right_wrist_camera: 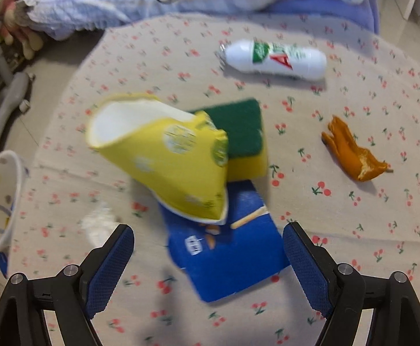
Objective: Collect trash
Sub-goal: 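Grasp the torn blue cardboard piece on the table with the right tool, then grasp the crumpled white tissue with the left tool while the right tool holds the cardboard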
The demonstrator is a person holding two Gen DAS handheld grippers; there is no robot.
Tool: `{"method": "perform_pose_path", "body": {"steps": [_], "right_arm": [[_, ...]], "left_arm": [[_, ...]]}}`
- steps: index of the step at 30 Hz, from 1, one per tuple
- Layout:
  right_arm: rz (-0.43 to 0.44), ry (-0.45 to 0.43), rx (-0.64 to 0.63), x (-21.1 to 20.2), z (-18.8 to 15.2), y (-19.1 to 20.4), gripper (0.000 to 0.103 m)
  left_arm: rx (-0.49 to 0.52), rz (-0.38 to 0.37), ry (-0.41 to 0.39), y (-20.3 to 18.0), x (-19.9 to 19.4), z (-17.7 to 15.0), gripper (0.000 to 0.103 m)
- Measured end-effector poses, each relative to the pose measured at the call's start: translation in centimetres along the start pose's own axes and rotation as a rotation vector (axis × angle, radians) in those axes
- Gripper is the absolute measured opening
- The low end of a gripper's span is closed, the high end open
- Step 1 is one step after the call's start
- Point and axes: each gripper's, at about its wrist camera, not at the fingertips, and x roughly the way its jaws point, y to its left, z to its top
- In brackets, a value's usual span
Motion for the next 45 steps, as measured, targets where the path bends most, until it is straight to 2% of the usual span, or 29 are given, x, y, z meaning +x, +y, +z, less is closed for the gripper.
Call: {"method": "perform_pose_path", "body": {"steps": [6,12,17,35,40,45], "right_arm": [[-0.021,0.06,-0.031,2.9,0.2,-0.2,0.087],[-0.04,0.081,-0.047,4.1,0.1,-0.6,0.087],[-0.039,0.086,-0.059,3.2,-0.6,-1.0,0.083],[-0.003,0.049,-0.003,-3.2,-3.9,-5.4,0.083],[0.016,0.034,0.027,-4.3,-4.8,-6.8,0.083],[0.015,0.024,0.047,-5.4,-5.7,-8.3,0.083]], "left_arm": [[0.026,-0.012,0.018,-1.9,0.8,0.2,0.099],[0.043,-0.026,0.039,-3.6,1.6,0.5,0.099],[0.064,-0.077,0.053,-5.7,2.1,0.7,0.099],[0.137,-0.22,0.049,-15.6,4.7,0.9,0.098],[0.126,-0.266,0.049,-17.3,5.7,0.9,0.09],[0.092,-0.295,0.06,-18.0,6.6,1.1,0.075]]}}
